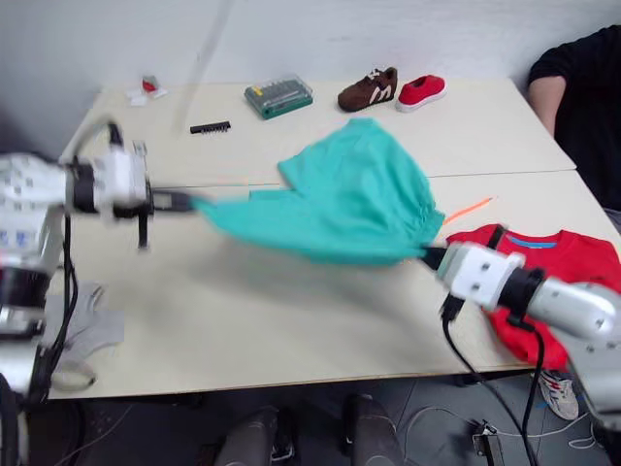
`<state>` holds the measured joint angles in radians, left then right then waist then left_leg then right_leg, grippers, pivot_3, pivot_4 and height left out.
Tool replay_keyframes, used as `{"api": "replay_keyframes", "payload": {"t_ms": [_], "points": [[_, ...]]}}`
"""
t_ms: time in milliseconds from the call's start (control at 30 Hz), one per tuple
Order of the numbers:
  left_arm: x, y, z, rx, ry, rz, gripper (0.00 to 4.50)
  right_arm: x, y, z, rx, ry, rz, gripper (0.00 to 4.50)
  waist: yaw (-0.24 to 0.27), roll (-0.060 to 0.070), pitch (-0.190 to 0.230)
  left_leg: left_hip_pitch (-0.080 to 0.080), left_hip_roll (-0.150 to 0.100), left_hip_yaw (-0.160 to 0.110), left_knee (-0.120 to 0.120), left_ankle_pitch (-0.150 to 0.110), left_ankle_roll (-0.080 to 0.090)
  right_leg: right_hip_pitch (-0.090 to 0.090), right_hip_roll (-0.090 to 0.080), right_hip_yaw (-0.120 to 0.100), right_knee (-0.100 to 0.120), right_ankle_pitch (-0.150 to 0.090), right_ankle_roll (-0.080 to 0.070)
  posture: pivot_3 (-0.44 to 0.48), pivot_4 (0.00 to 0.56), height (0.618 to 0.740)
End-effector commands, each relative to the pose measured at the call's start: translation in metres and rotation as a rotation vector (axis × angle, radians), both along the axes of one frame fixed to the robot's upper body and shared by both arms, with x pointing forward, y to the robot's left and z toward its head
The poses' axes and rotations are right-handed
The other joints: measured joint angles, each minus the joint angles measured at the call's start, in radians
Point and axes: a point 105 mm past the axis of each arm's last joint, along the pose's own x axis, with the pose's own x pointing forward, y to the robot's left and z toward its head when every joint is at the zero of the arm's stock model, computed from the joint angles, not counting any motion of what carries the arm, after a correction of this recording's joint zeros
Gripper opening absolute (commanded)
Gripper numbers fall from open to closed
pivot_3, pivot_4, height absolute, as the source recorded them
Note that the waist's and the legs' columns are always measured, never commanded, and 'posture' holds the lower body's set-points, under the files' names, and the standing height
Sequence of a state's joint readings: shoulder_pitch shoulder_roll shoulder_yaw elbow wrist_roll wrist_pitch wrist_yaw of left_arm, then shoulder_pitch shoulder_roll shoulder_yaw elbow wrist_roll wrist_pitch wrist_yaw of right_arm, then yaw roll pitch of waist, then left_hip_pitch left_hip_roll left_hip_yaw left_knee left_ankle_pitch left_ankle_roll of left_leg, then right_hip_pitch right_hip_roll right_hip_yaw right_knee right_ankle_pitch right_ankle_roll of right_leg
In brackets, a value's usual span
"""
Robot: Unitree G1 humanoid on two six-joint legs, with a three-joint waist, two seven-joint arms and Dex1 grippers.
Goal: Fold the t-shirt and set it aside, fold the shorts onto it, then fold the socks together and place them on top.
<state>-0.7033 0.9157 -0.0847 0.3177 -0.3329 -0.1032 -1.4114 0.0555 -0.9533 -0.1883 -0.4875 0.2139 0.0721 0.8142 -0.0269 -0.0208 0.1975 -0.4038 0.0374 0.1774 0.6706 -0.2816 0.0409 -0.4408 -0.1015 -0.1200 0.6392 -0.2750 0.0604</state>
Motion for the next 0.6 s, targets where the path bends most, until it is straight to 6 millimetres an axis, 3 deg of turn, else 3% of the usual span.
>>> {"api": "replay_keyframes", "payload": {"t_ms": [33, 200, 300, 500, 600], "points": [[-0.035, 0.003, 0.003, 0.088, 0.124, -0.055, 0.01, -0.022, 0.015, -0.011, 0.021, 0.104, 0.090, 0.00, 0.002, -0.001, 0.000, -0.001, 0.000, -0.001, 0.002, 0.000, 0.000, 0.000, 0.000, 0.000, 0.001, 0.000, -0.001, 0.000, 0.150, 0.740], [-0.077, 0.024, -0.014, 0.262, 0.411, -0.054, 0.01, -0.051, 0.023, -0.029, 0.108, 0.327, 0.150, 0.00, 0.003, -0.002, -0.001, 0.000, 0.001, -0.002, 0.004, -0.003, -0.001, 0.000, -0.008, -0.001, 0.004, -0.003, -0.004, 0.000, 0.150, 0.740], [-0.102, 0.035, -0.014, 0.346, 0.549, -0.047, 0.01, -0.071, 0.030, -0.035, 0.206, 0.495, 0.188, 0.00, 0.002, -0.004, -0.001, 0.000, 0.002, -0.004, 0.003, -0.005, -0.002, 0.000, -0.008, -0.002, 0.004, -0.004, -0.006, 0.000, 0.150, 0.740], [-0.160, 0.039, -0.001, 0.494, 0.887, -0.116, 0.01, -0.106, 0.043, -0.039, 0.264, 0.730, 0.290, 0.00, 0.003, -0.009, -0.002, 0.001, 0.002, -0.004, -0.002, -0.006, -0.003, 0.001, -0.008, -0.002, 0.003, -0.006, -0.008, 0.000, 0.150, 0.740], [-0.162, 0.044, 0.001, 0.535, 0.869, -0.142, 0.01, -0.113, 0.044, -0.041, 0.271, 0.768, 0.299, 0.00, 0.012, -0.008, -0.003, 0.005, 0.000, -0.004, -0.003, -0.006, -0.003, 0.004, -0.007, -0.002, 0.000, -0.006, -0.007, 0.000, 0.150, 0.740]]}}
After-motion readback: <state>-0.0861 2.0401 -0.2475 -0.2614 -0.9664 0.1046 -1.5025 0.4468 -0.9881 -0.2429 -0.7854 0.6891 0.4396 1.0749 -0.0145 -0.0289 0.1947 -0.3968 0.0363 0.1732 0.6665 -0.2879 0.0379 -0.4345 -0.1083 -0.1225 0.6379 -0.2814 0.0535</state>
